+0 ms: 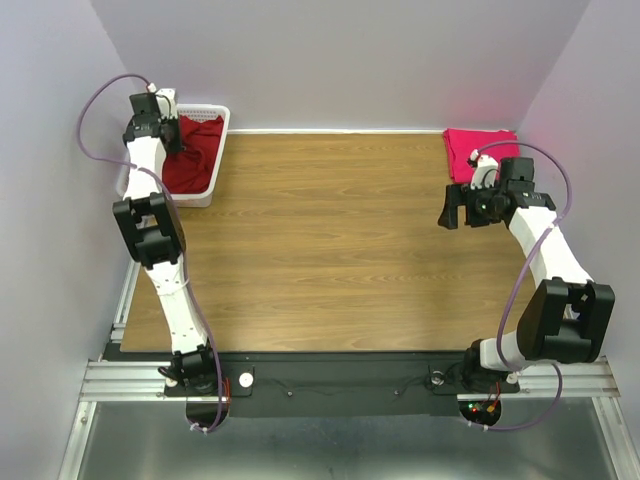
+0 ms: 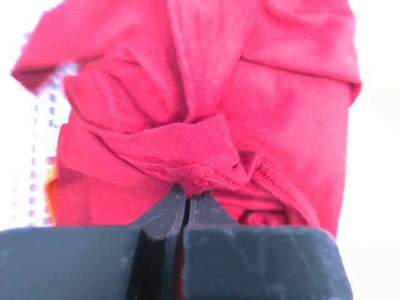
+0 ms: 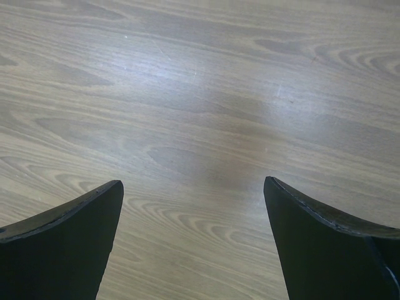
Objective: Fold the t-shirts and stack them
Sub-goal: Grab the tshirt from the pile, then move the tshirt to the center of the board, then flatten the tshirt out
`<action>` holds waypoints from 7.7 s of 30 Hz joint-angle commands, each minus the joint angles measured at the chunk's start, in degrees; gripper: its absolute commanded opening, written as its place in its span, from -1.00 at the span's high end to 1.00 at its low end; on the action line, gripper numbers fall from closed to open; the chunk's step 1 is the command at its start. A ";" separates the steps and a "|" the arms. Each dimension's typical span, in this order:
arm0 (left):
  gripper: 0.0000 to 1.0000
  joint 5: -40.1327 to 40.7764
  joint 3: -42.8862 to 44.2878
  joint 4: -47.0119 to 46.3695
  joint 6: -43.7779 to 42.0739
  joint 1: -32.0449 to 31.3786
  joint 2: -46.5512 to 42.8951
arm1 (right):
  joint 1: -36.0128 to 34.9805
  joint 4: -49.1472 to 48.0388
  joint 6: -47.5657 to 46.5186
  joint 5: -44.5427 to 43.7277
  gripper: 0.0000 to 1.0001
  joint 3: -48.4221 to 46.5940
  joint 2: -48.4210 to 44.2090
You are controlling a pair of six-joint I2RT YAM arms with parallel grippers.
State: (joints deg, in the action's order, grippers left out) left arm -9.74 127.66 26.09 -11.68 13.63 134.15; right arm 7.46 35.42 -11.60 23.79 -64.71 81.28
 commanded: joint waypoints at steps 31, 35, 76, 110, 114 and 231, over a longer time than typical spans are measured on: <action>1.00 -20.59 15.96 -30.91 28.62 -28.39 -38.87 | 0.27 -2.11 1.49 1.79 -1.00 -7.71 -0.59; 1.00 -22.43 12.55 -32.60 29.36 -28.48 -40.97 | 0.27 -2.02 1.75 0.99 -1.00 -7.54 -1.12; 0.17 -10.14 -65.17 -7.80 -7.30 -25.93 -39.41 | 0.27 10.11 -20.05 -12.72 0.29 5.67 15.13; -0.12 -26.12 -38.10 7.14 -42.98 -53.79 -24.29 | 7.74 29.53 -13.81 -5.95 0.00 1.78 9.16; -0.07 -27.70 -36.86 8.37 -50.09 -54.06 -21.74 | 8.44 30.15 -12.40 -5.25 0.00 1.95 10.31; 1.00 -13.55 -28.69 -3.41 -16.18 -19.25 -23.49 | -24.43 34.25 -28.82 -2.45 0.99 2.78 -2.16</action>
State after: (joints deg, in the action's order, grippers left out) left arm -23.18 97.65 22.26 -27.18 -5.52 112.60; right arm -16.60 59.86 -33.80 12.38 -53.43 85.54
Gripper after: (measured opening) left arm 0.102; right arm 0.023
